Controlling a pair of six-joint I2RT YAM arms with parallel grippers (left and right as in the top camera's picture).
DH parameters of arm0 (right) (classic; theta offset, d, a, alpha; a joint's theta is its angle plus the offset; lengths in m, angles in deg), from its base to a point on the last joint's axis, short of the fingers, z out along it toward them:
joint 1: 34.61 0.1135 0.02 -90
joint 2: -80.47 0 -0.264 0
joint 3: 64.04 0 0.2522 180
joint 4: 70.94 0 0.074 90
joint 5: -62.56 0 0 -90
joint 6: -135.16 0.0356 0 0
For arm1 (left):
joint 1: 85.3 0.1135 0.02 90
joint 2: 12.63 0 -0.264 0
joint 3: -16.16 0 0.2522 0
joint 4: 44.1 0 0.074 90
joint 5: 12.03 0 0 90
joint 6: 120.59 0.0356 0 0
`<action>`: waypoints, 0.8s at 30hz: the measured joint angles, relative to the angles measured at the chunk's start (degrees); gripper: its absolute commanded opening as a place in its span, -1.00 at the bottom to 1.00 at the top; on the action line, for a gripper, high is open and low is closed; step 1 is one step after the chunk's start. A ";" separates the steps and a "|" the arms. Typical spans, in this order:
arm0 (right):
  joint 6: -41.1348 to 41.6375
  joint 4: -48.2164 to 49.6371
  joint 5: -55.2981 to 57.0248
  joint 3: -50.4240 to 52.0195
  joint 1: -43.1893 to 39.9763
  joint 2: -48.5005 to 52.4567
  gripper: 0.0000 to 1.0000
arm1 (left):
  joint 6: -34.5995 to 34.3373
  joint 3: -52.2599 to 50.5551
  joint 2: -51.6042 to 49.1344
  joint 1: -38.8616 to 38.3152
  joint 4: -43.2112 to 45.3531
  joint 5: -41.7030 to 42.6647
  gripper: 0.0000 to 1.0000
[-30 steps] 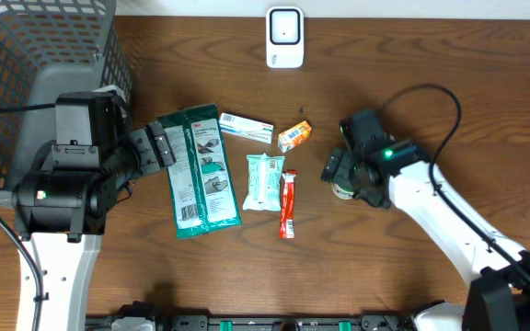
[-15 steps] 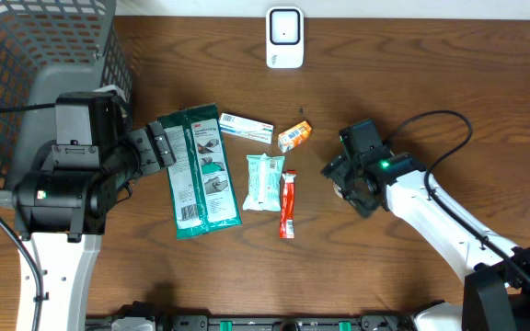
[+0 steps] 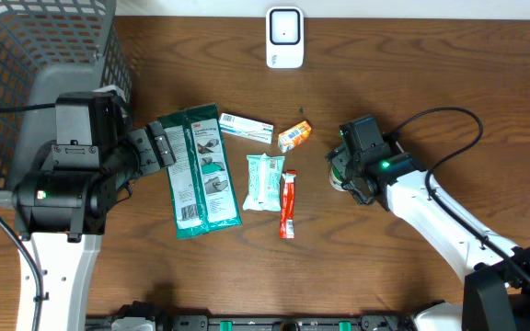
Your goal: Scan the item barcode
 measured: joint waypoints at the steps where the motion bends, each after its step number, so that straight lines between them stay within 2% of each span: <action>1: -0.31 -0.02 0.20 0.00 0.00 0.00 0.43 | 0.02 0.00 0.00 0.00 0.00 0.00 0.79; 2: -0.48 -0.04 0.33 0.00 0.00 0.00 0.44 | 0.00 0.00 0.00 0.00 0.00 0.00 0.79; 4: -2.10 -0.04 0.44 0.00 0.00 0.00 0.26 | 0.00 0.00 0.00 0.00 0.02 0.00 0.79; 9: -8.41 0.00 0.79 -0.22 0.00 -0.22 0.22 | 0.00 0.00 0.00 0.00 0.02 0.00 0.79; 12: -13.40 -0.04 0.70 -0.22 0.00 -0.33 0.05 | 0.00 0.00 0.00 0.00 0.00 0.00 0.79; 17: -27.78 -0.37 0.83 -0.24 -0.07 -2.54 0.08 | 0.00 0.00 0.00 0.00 0.02 0.00 0.80; 24: -60.87 -6.45 1.11 -0.52 -0.09 -3.72 0.19 | 0.00 0.00 0.00 0.00 -0.04 0.00 0.79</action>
